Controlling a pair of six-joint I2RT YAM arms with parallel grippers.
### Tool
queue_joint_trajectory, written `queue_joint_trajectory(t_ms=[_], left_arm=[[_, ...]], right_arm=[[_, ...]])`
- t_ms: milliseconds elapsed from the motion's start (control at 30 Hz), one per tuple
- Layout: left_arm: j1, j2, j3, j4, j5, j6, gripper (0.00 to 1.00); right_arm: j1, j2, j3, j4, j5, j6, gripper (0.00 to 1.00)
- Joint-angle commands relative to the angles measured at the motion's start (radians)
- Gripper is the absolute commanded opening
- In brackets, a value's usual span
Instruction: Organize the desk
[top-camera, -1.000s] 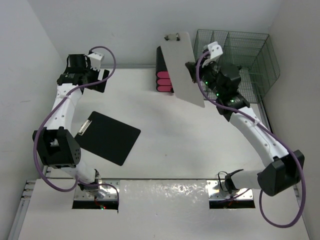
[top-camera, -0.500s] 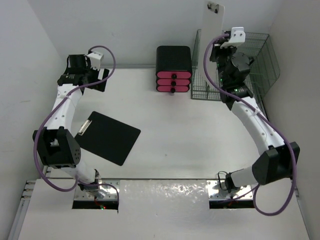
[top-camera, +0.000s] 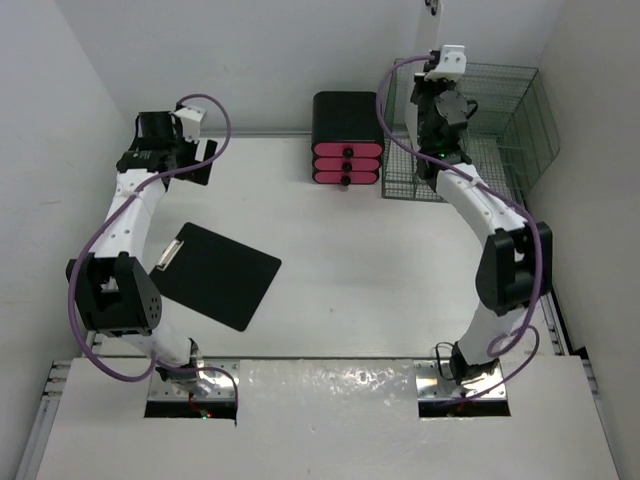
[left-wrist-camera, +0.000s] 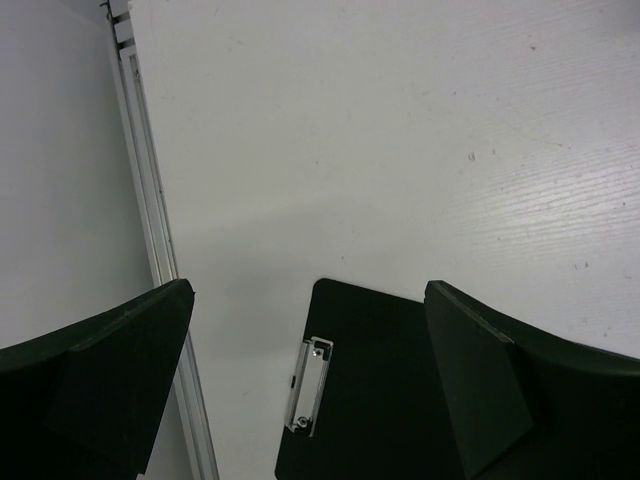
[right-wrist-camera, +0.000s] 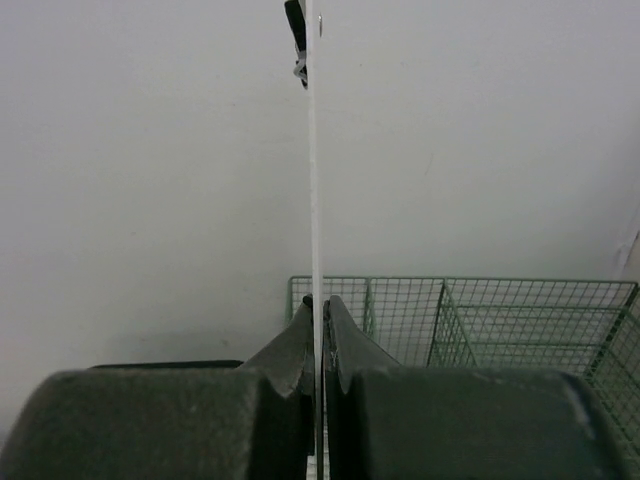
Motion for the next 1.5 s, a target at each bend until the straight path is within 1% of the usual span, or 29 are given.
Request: queue_joint_trajectory(t_ms=[0,100,133,200,300,333,467,567,733,833,867,900,933,967,1000,1033,1067,1100,1167,1233,1267,1333,1367,1433,1467], left_arm=[[-0.001,0.003,0.002,0.045,-0.014,-0.001,1.00],[-0.001,0.018,0.005,0.042,-0.014,-0.001,1.00],[-0.001,0.023,0.008,0.039,-0.040,-0.003,1.00],[-0.001,0.040,0.017,0.036,-0.046,-0.003,0.99],[0.001,0.055,0.022,0.032,-0.057,-0.003,1.00],[0.002,0.055,0.019,0.033,-0.062,-0.003,1.00],[0.001,0.058,0.022,0.032,-0.066,-0.001,1.00],[0.004,0.066,0.028,0.028,-0.073,-0.004,1.00],[0.002,0.077,0.036,0.024,-0.074,-0.004,1.00],[0.002,0.081,0.040,0.021,-0.070,-0.004,1.00],[0.004,0.081,0.042,0.021,-0.070,-0.003,1.00],[0.004,0.083,0.042,0.019,-0.070,-0.004,1.00],[0.002,0.083,0.040,0.019,-0.068,-0.003,1.00],[0.002,0.084,0.042,0.019,-0.066,-0.003,1.00],[0.004,0.086,0.042,0.019,-0.066,-0.003,1.00],[0.004,0.088,0.043,0.019,-0.068,-0.003,1.00],[0.002,0.089,0.045,0.019,-0.069,-0.003,1.00],[0.002,0.091,0.043,0.019,-0.071,-0.003,1.00],[0.002,0.092,0.046,0.019,-0.071,-0.001,1.00],[0.002,0.092,0.045,0.016,-0.071,0.000,1.00],[0.004,0.092,0.045,0.016,-0.071,0.002,1.00],[0.004,0.092,0.048,0.013,-0.074,0.004,1.00],[0.004,0.092,0.049,0.012,-0.076,0.004,1.00],[0.002,0.092,0.054,0.010,-0.079,0.005,1.00],[0.004,0.092,0.054,0.010,-0.079,0.005,1.00]], right_arm=[[-0.005,0.069,0.064,0.210,0.043,-0.072,0.00],[-0.006,0.146,0.074,0.301,0.019,-0.104,0.00],[-0.008,0.164,0.083,0.322,0.004,-0.110,0.00],[-0.008,0.224,0.097,0.378,-0.009,-0.114,0.00],[-0.008,0.284,0.111,0.390,0.031,-0.120,0.00],[-0.011,0.293,0.099,0.404,0.033,-0.117,0.00],[-0.012,0.334,0.006,0.545,0.019,-0.112,0.00],[-0.014,0.344,-0.057,0.608,0.013,-0.100,0.00],[-0.019,0.376,-0.117,0.629,0.011,-0.058,0.00],[-0.026,0.384,-0.143,0.614,0.013,-0.031,0.07],[-0.029,0.382,-0.150,0.600,0.013,-0.029,0.12],[-0.035,0.379,-0.157,0.588,0.011,0.006,0.15],[-0.038,0.371,-0.156,0.538,0.002,0.012,0.22],[-0.040,0.367,-0.150,0.493,0.002,0.017,0.22],[-0.048,0.365,-0.116,0.444,-0.004,0.021,0.29],[-0.051,0.365,-0.089,0.383,-0.007,0.023,0.31],[-0.055,0.365,-0.062,0.259,-0.010,0.026,0.33],[-0.066,0.364,-0.012,0.205,-0.036,0.035,0.34],[-0.077,0.349,0.027,0.069,-0.075,0.044,0.35],[-0.089,0.333,0.062,0.005,-0.134,0.051,0.37],[-0.091,0.327,0.077,-0.060,-0.156,0.048,0.39],[-0.097,0.319,0.158,-0.143,-0.193,0.026,0.40],[-0.098,0.322,0.239,-0.241,-0.205,0.017,0.42],[-0.107,0.354,0.332,-0.343,-0.237,0.014,0.43],[-0.109,0.368,0.370,-0.407,-0.246,0.014,0.46]])
